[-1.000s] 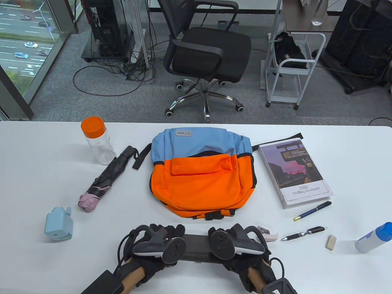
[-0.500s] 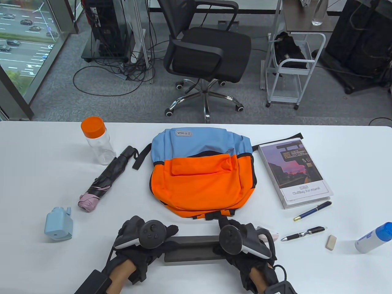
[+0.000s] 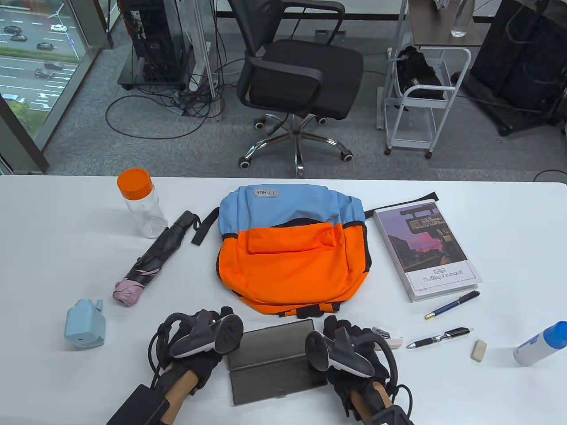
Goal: Pack school bag
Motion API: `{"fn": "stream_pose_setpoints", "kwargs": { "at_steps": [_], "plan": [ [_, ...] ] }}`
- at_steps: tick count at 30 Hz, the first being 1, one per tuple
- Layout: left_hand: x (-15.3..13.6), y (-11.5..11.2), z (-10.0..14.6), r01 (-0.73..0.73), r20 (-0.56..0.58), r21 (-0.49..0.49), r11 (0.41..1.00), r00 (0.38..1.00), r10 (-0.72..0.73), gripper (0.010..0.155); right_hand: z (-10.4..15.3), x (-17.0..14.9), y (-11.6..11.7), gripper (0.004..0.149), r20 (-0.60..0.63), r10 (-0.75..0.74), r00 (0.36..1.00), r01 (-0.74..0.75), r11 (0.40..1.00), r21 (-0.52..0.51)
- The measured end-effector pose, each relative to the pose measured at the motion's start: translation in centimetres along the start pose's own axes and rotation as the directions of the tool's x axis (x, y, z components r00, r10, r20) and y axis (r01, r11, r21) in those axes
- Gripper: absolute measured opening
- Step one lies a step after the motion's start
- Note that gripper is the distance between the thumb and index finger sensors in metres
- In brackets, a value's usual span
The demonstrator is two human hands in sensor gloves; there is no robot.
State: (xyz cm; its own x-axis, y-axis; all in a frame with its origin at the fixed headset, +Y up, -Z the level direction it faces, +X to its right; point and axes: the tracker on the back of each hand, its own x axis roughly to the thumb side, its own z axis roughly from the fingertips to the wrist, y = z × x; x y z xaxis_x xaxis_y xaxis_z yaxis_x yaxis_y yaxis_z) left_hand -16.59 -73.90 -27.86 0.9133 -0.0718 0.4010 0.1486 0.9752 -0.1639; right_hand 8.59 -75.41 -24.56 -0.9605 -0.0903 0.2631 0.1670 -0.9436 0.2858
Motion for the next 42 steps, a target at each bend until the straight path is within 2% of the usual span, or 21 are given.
{"fn": "stream_pose_setpoints", "kwargs": {
  "at_steps": [2, 4, 5, 7, 9, 11, 12, 15, 17, 20, 22, 26, 27, 29, 32, 37, 40, 42],
  "plan": [
    [0.2, 0.1, 0.1, -0.077, 0.032, 0.028, 0.997, 0.997, 0.076, 0.059, 0.1, 0.0, 0.0, 0.095, 0.004, 0.000, 1.000, 0.000, 1.000, 0.005],
    [-0.1, 0.5, 0.5, -0.187, 0.070, 0.159, 0.969, 0.982, 0.178, 0.052, 0.2, -0.1, 0.1, 0.094, 0.020, 0.010, 1.000, -0.010, 1.000, 0.005],
    [-0.2, 0.7, 0.6, -0.229, 0.077, 0.148, 0.962, 0.973, 0.219, 0.052, 0.3, -0.2, 0.0, 0.094, 0.047, 0.009, 0.999, -0.008, 1.000, -0.012],
    [-0.2, 1.0, 0.9, -0.219, 0.091, 0.154, 0.964, 0.974, 0.206, 0.052, 0.6, -1.0, -0.9, 0.092, 0.050, -0.012, 0.999, 0.014, 0.999, -0.049],
    [-0.3, 1.3, 1.2, -0.188, 0.100, 0.172, 0.967, 0.980, 0.173, 0.052, 1.5, -2.5, -3.0, 0.087, 0.011, -0.104, 0.995, 0.104, 0.981, -0.161],
    [-0.3, 1.7, 1.5, -0.206, 0.109, 0.184, 0.961, 0.976, 0.188, 0.054, 2.8, -4.6, -5.2, 0.070, -0.057, -0.178, 0.982, 0.152, 0.937, -0.313],
    [-0.2, 1.8, 1.6, -0.211, 0.112, 0.185, 0.960, 0.975, 0.192, 0.054, 3.1, -5.5, -5.8, 0.067, -0.086, -0.193, 0.977, 0.155, 0.930, -0.333],
    [0.0, 2.1, 1.8, -0.190, 0.123, 0.185, 0.964, 0.978, 0.169, 0.054, 3.4, -8.2, -6.6, 0.057, -0.189, -0.145, 0.971, 0.090, 0.957, -0.274],
    [0.1, 2.1, 1.8, -0.181, 0.128, 0.178, 0.967, 0.979, 0.159, 0.055, 3.2, -10.3, -6.3, 0.051, -0.269, -0.019, 0.963, -0.030, 0.984, -0.176],
    [0.1, 2.0, 1.8, -0.185, 0.130, 0.171, 0.968, 0.978, 0.164, 0.055, 2.7, -12.3, -4.7, 0.049, -0.309, 0.140, 0.941, -0.149, 0.989, -0.004],
    [0.0, 2.1, 1.8, -0.186, 0.129, 0.165, 0.969, 0.978, 0.166, 0.055, 2.4, -13.9, -3.0, 0.051, -0.340, 0.279, 0.898, -0.252, 0.960, 0.120],
    [0.0, 2.0, 1.8, -0.183, 0.124, 0.161, 0.970, 0.979, 0.165, 0.055, 1.7, -15.4, 0.0, 0.055, -0.275, 0.305, 0.912, -0.245, 0.941, 0.234],
    [0.0, 2.1, 1.8, -0.182, 0.123, 0.160, 0.970, 0.979, 0.164, 0.055, 1.5, -15.5, 0.6, 0.057, -0.272, 0.302, 0.914, -0.245, 0.943, 0.224],
    [0.0, 2.1, 1.9, -0.177, 0.122, 0.160, 0.971, 0.980, 0.158, 0.055, 1.3, -15.3, 1.1, 0.050, -0.226, 0.298, 0.927, -0.277, 0.953, 0.121],
    [0.0, 2.1, 1.9, -0.175, 0.120, 0.159, 0.972, 0.980, 0.157, 0.055, 1.3, -14.9, 0.8, 0.049, -0.156, 0.384, 0.910, -0.369, 0.922, 0.120],
    [0.0, 2.1, 1.9, -0.175, 0.119, 0.155, 0.972, 0.980, 0.157, 0.055, 1.6, -14.5, 0.5, 0.047, -0.108, 0.412, 0.905, -0.403, 0.910, 0.094],
    [0.0, 2.2, 1.9, -0.173, 0.121, 0.158, 0.972, 0.980, 0.155, 0.055, 2.1, -14.7, -0.5, 0.045, -0.122, 0.380, 0.917, -0.378, 0.925, 0.044],
    [0.0, 2.2, 1.9, -0.172, 0.122, 0.160, 0.972, 0.981, 0.153, 0.055, 2.7, -14.8, -2.1, 0.045, -0.145, 0.346, 0.927, -0.355, 0.934, -0.041]
  ]
}}
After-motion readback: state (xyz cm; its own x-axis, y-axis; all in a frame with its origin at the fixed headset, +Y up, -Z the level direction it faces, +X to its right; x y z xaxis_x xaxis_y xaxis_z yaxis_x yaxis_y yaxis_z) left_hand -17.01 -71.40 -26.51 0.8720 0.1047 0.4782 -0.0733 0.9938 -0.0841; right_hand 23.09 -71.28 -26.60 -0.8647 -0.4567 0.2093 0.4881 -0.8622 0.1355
